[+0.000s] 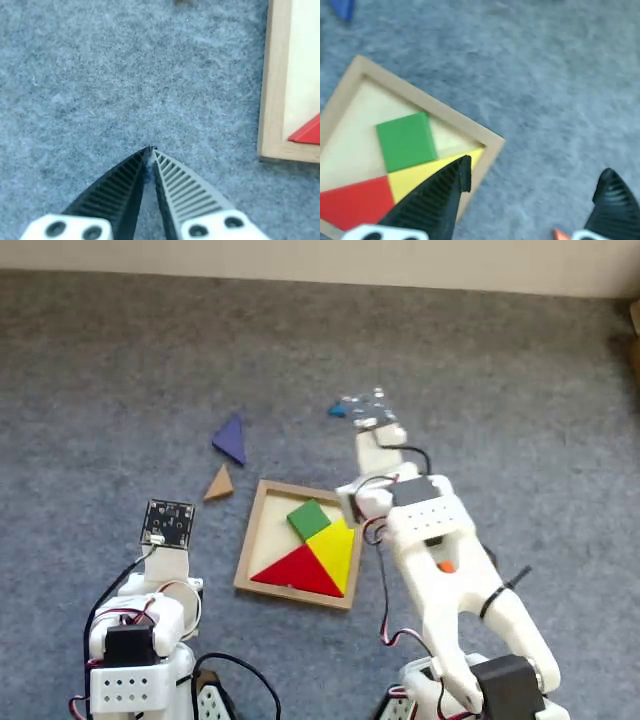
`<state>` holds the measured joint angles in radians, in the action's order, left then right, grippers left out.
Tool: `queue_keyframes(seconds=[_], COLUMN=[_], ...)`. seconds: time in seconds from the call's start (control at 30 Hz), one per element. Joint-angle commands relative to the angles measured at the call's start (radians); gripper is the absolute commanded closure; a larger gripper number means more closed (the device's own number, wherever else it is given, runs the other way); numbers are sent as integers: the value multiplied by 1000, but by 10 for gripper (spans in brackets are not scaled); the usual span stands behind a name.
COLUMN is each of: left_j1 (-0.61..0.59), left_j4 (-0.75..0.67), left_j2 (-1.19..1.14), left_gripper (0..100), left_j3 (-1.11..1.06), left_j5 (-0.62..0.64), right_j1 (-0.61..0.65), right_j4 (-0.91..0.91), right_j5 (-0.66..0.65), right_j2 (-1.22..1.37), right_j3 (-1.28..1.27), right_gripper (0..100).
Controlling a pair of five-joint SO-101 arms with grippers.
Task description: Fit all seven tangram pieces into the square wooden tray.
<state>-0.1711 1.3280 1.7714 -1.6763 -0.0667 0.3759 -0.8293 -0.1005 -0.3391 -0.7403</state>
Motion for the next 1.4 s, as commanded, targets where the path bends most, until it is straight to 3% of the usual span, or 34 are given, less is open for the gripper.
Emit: queue_keyframes(seconds=[0.0,0.27,0.57,0.83,1.03,1.37], left_j1=[-8,-8,-8,-8,-8,-8], left_j4=[8,8,8,8,8,8], left_j2=[38,38,38,38,38,38], left_gripper=[994,994,994,994,994,994], left_j3=[-21,-21,-21,-21,-21,-21], left_j5=[8,8,8,8,8,8], right_j1=[-97,-226,-229,-340,-433,-461], right_j4=[-62,-219,-532,-582,-582,-463], right_j5=[8,-46,-488,-928,-1131,-1181], right_j2=[-53,68,358,400,401,395], right_j3=[45,120,446,453,395,216], right_gripper=[630,630,630,630,630,630])
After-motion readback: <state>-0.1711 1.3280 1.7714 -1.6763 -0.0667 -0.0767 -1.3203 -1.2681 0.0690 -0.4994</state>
